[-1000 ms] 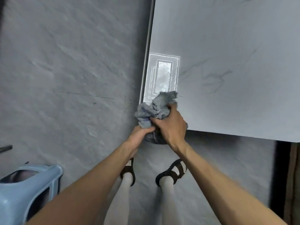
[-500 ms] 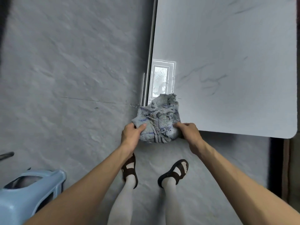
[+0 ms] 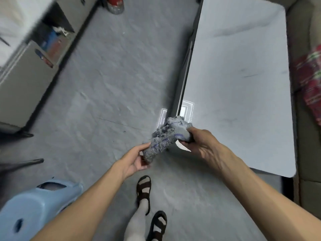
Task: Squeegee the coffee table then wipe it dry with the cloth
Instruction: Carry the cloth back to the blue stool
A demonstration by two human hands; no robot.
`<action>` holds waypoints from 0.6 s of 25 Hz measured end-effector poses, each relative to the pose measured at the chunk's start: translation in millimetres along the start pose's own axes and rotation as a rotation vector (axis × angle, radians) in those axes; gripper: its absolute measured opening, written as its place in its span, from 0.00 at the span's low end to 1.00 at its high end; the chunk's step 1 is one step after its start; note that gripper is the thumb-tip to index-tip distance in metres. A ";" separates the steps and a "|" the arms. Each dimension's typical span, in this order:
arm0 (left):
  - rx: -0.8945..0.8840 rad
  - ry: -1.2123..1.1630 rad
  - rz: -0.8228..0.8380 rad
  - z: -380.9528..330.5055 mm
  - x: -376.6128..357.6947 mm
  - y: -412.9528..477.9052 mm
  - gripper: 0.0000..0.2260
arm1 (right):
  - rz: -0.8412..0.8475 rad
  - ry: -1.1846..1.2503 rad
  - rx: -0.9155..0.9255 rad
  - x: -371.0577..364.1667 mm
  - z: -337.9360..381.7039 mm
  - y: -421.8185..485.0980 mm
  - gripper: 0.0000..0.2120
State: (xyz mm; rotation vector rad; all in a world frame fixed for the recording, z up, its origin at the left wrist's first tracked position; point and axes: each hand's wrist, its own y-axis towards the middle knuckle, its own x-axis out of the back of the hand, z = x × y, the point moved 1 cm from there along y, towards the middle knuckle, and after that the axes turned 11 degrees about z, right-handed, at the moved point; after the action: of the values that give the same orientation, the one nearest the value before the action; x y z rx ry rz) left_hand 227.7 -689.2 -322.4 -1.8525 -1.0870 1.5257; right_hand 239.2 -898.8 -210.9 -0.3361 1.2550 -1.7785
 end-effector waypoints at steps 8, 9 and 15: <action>-0.365 -0.377 -0.139 62.2 45.3 -171.5 0.03 | 0.190 -0.271 0.017 -94.0 -72.9 -110.5 0.08; -0.389 -0.402 -0.184 72.6 57.4 -194.4 0.03 | 0.209 -0.310 -0.008 -103.4 -91.7 -117.7 0.08; -0.430 -0.548 -0.457 158.8 166.3 -307.2 0.05 | 0.292 -0.684 -0.125 -158.0 -228.4 -124.4 0.08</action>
State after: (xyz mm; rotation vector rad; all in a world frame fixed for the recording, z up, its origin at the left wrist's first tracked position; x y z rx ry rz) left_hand 2.7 -398.4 -212.7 -1.2883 -2.0633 1.6346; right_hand 113.0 -625.8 -164.9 -0.7221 0.8619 -1.1845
